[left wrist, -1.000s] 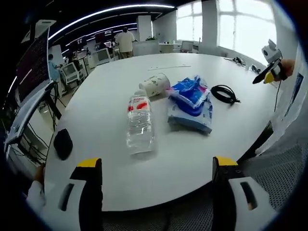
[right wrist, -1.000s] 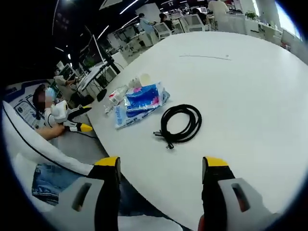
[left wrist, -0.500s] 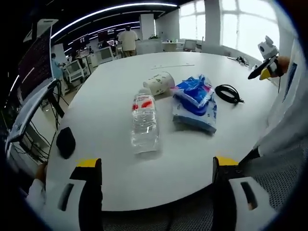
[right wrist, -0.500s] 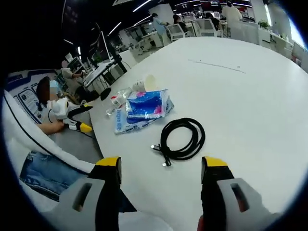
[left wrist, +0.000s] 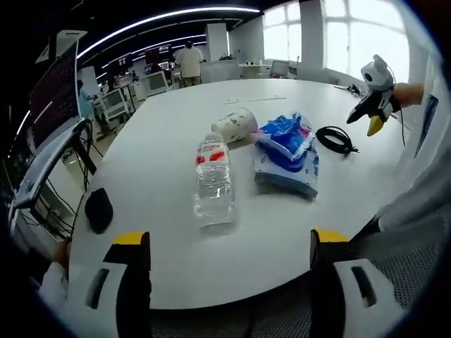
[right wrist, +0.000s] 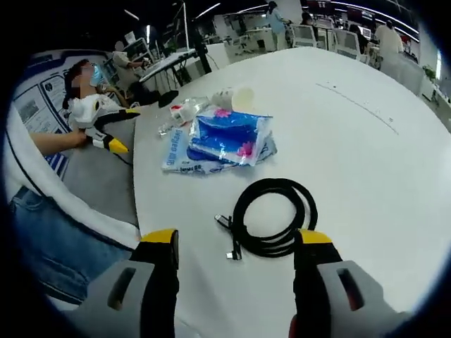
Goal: Arrange the tabletop items into an orderly group along one side of the table until the central work area is clear of visible clutter.
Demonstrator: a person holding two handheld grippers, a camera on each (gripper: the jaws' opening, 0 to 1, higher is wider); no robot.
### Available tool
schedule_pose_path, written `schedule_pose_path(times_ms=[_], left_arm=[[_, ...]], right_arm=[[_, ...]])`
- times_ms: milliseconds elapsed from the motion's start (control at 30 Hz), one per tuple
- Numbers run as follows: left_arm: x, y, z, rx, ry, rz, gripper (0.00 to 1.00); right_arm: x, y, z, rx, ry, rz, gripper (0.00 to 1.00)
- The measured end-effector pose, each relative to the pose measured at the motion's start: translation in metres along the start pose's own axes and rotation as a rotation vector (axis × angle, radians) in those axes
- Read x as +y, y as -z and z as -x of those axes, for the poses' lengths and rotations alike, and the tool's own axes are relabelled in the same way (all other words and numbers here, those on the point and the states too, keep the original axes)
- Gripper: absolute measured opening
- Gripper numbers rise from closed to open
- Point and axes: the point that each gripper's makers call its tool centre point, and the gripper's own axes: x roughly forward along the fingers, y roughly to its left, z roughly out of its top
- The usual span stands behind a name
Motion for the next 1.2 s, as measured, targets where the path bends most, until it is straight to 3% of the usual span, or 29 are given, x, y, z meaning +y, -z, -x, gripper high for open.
schedule_pose_path(times_ms=[267, 433, 600, 833, 1000, 1200], left_arm=[[-0.001, 0.002, -0.001, 0.015, 0.001, -0.007, 0.95], [0.000, 0.004, -0.001, 0.026, -0.003, -0.009, 0.95], [0.001, 0.005, -0.001, 0.030, -0.004, -0.013, 0.94], [0.004, 0.008, -0.002, 0.034, -0.011, -0.013, 0.93], [0.006, 0.009, -0.003, 0.037, -0.014, -0.014, 0.93], [0.008, 0.015, -0.004, 0.061, -0.019, -0.029, 0.90]], right_arm=[[0.003, 0.006, -0.025, 0.052, -0.023, 0.086, 0.65], [-0.003, 0.004, -0.034, 0.053, 0.007, 0.125, 0.62], [0.003, 0.002, -0.046, 0.051, -0.013, 0.167, 0.62], [-0.004, 0.000, -0.054, 0.048, 0.033, 0.238, 0.58], [0.001, 0.005, -0.063, 0.062, -0.008, 0.207, 0.58], [-0.002, 0.007, -0.064, 0.076, 0.010, 0.257, 0.54]])
